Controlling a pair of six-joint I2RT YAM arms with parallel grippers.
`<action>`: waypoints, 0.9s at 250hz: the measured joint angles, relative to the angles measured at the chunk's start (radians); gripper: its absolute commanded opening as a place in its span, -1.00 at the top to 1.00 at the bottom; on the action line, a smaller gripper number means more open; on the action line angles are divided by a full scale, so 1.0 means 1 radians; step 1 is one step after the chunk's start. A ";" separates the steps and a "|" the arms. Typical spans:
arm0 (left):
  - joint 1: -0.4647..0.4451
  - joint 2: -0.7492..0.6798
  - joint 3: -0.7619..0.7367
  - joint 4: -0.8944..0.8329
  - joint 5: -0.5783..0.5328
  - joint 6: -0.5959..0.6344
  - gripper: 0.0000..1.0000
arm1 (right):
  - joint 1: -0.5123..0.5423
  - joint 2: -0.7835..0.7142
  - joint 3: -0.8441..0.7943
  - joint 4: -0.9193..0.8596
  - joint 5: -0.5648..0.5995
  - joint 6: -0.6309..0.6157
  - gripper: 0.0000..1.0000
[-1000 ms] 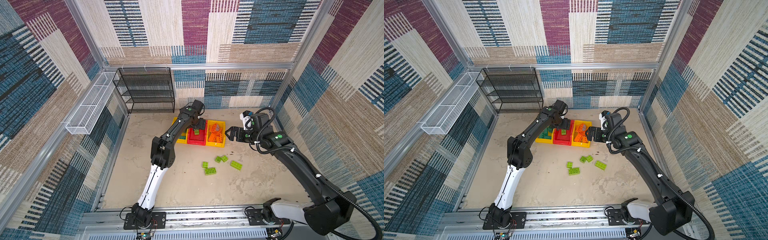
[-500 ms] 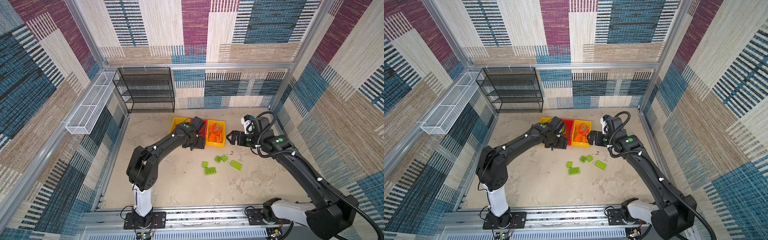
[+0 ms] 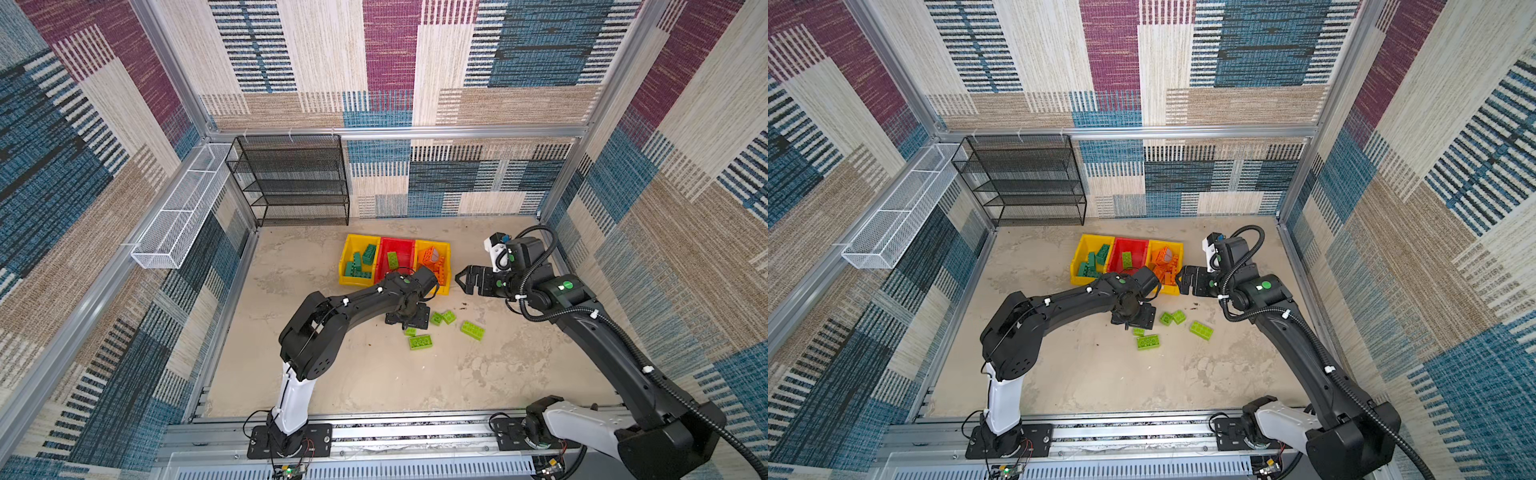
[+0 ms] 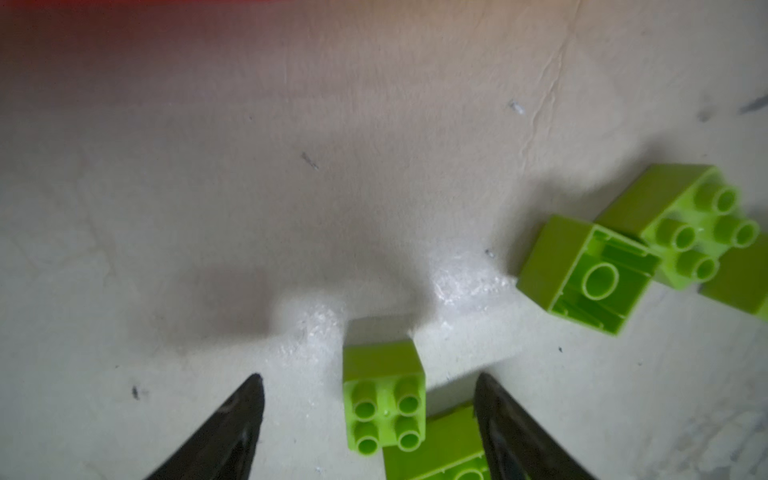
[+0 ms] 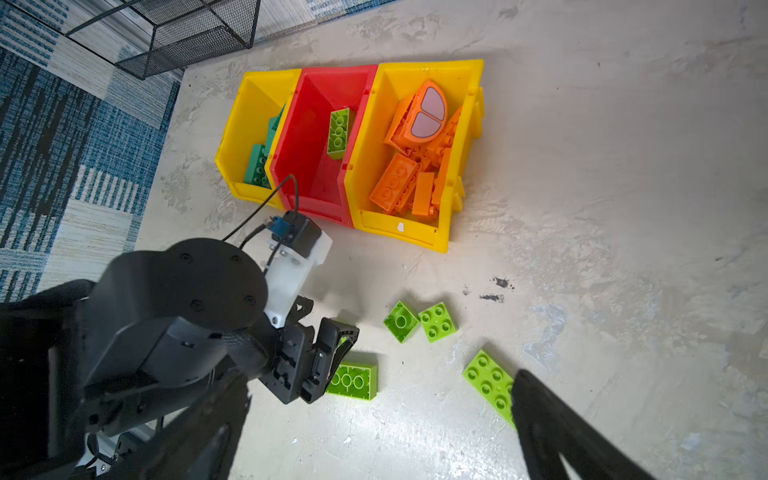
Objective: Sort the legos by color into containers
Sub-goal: 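Grasp a lime-green 2x2 brick with the left gripper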
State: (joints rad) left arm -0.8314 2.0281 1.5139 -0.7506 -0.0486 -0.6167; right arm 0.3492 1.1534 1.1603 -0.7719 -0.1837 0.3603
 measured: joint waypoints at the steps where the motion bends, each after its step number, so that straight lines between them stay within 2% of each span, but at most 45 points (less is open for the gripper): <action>1: 0.000 0.001 0.000 0.000 0.000 0.000 -0.52 | 0.000 0.000 0.000 -0.001 0.001 0.000 -0.99; 43: -0.002 0.008 -0.034 0.005 -0.003 -0.017 -0.16 | 0.000 -0.013 -0.005 -0.020 0.005 -0.008 -0.99; 63: -0.002 0.009 -0.046 0.010 -0.003 -0.025 -0.07 | 0.000 -0.021 -0.010 -0.028 0.011 -0.011 -0.99; 98: -0.003 0.012 -0.051 0.012 -0.008 -0.039 0.42 | 0.000 -0.030 -0.016 -0.047 0.011 -0.016 -0.99; 109: -0.002 0.012 -0.048 0.007 -0.014 -0.042 0.51 | 0.000 -0.030 -0.016 -0.051 0.011 -0.021 -0.99; 161: 0.016 0.008 0.074 -0.084 -0.079 -0.010 0.50 | 0.000 -0.029 -0.001 -0.055 0.011 -0.021 -0.99; 225: 0.192 0.021 0.291 -0.146 -0.158 0.072 0.41 | 0.000 -0.029 0.001 -0.055 0.027 -0.012 -0.99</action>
State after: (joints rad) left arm -0.6392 2.0491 1.8053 -0.8967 -0.2062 -0.5446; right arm 0.3492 1.1244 1.1614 -0.8265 -0.1562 0.3481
